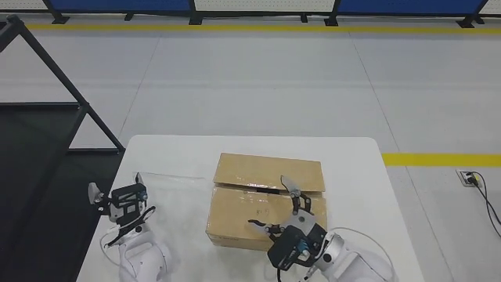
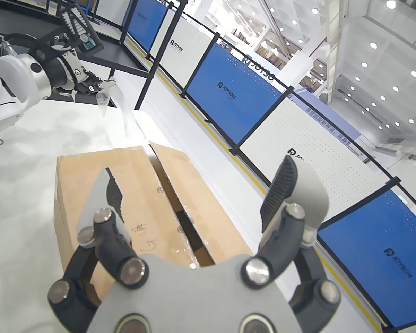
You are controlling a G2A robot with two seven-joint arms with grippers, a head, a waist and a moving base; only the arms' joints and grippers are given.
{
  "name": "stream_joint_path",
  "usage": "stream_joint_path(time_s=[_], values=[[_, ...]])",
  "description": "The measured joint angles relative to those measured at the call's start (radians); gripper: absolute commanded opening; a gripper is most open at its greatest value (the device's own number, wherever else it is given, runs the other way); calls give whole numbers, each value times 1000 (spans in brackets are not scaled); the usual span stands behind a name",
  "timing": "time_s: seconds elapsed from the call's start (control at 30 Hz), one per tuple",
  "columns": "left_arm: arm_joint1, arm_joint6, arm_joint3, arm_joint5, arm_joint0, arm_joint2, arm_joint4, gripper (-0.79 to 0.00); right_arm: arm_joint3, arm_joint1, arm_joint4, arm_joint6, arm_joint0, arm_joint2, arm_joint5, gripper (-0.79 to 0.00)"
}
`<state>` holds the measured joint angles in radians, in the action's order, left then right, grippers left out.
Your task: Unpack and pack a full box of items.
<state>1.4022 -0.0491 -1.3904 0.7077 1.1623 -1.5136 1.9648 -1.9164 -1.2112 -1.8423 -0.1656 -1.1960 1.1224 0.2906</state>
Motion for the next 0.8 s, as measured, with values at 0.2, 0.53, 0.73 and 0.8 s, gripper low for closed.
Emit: stream_joint_path(time_s=[0.2, 0.53, 0.73, 0.8], values=[[6, 6, 48, -11, -17, 10, -8, 0, 4, -1, -20, -7, 8, -11, 12, 0], [12, 12, 121, -5, 0, 0, -18, 0, 15, -3, -23, -10, 17, -11, 25, 0], [15, -19, 128, -38, 17, -2, -60, 0, 20, -5, -27, -6, 32, -19, 36, 0], [16, -36, 124, -56, 29, 0, -72, 0, 20, -6, -28, -5, 37, -22, 38, 0]])
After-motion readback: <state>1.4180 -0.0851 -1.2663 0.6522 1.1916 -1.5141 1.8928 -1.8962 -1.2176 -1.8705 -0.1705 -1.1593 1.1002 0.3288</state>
